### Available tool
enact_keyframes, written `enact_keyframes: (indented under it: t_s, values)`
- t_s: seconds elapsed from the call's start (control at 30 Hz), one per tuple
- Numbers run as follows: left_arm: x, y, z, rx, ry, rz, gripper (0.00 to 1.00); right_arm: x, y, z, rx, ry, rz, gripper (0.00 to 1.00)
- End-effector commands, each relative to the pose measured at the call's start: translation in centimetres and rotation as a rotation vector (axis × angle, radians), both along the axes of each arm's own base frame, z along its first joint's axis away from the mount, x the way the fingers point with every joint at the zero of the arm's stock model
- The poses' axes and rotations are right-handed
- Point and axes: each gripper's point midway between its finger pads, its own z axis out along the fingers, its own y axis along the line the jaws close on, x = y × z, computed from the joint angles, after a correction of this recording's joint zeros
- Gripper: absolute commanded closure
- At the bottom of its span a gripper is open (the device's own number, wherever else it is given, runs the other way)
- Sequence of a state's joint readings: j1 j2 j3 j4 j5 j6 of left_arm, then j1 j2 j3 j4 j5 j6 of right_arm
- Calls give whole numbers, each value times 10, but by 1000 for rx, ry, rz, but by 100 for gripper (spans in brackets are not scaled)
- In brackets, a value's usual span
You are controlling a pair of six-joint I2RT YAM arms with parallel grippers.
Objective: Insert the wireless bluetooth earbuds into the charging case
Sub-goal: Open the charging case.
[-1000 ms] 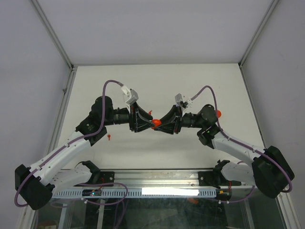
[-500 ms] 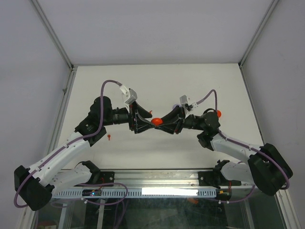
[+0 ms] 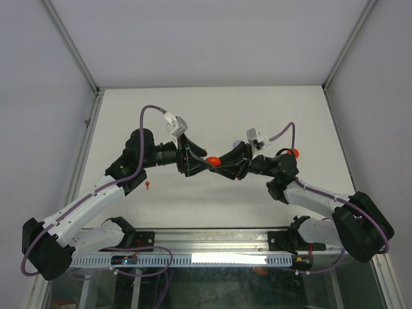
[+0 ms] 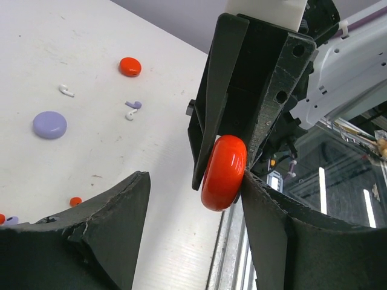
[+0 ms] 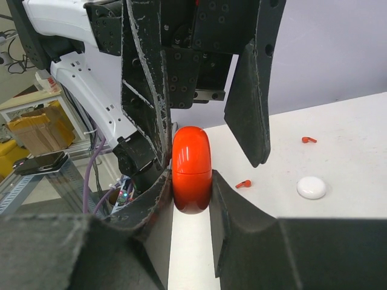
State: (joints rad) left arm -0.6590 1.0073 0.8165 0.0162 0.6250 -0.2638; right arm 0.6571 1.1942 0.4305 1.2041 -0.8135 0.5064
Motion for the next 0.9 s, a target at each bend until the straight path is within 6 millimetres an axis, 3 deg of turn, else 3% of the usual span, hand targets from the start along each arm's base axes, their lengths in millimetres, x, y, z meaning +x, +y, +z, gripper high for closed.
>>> enact_keyframes:
  t_s: [0.0,0.63,0.87]
  values:
    - [19,2,24,-65,-46,99,39,-5,-3,16,53,-56,7,100]
    - [31,12,34,-105,-11,214,36,-8,-7,15,45,-87,-11,100]
    - [35,27,38,-98,28,317,5,9,-12,5,19,-105,-129,100]
